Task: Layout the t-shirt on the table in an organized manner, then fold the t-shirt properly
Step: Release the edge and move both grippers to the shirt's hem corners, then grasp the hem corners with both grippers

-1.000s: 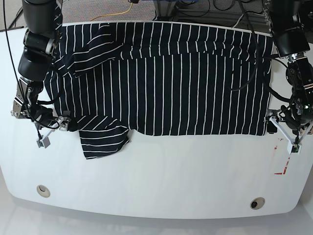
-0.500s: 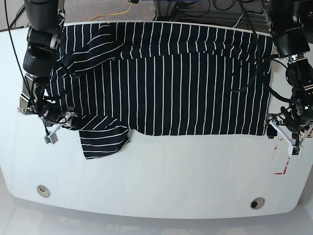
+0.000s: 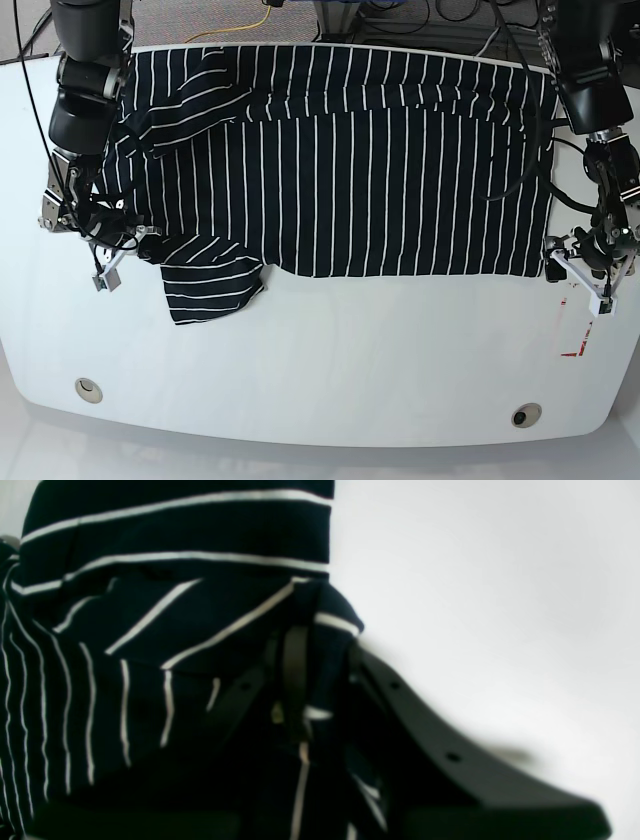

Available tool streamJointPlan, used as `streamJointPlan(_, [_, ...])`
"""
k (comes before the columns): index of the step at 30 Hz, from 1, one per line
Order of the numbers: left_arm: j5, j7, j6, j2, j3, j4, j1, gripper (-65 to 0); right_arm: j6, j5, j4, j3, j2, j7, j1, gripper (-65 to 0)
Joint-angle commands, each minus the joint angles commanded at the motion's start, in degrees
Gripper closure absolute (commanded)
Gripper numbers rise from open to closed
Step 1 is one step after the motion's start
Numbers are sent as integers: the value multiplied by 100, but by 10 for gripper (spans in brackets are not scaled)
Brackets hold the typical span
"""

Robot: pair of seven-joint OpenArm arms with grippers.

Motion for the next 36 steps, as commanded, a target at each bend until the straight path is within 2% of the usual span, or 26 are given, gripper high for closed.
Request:
streamJointPlan(7, [-158, -79, 0, 0, 53, -668, -290, -510, 0, 0, 0, 0, 0, 0, 0, -82])
streamJointPlan(15, [-193, -501, 0, 18, 598, -1187, -413, -510, 0, 18, 0, 0, 0, 0, 0, -84])
streamJointPlan(21, [-149, -545, 0, 211, 686, -1609, -607, -510, 0, 26, 0, 0, 0, 0, 0, -86])
streamJointPlan(36, [519, -642, 0, 422, 686, -1873, -607, -510, 0, 35, 246, 0, 0, -18, -9, -86])
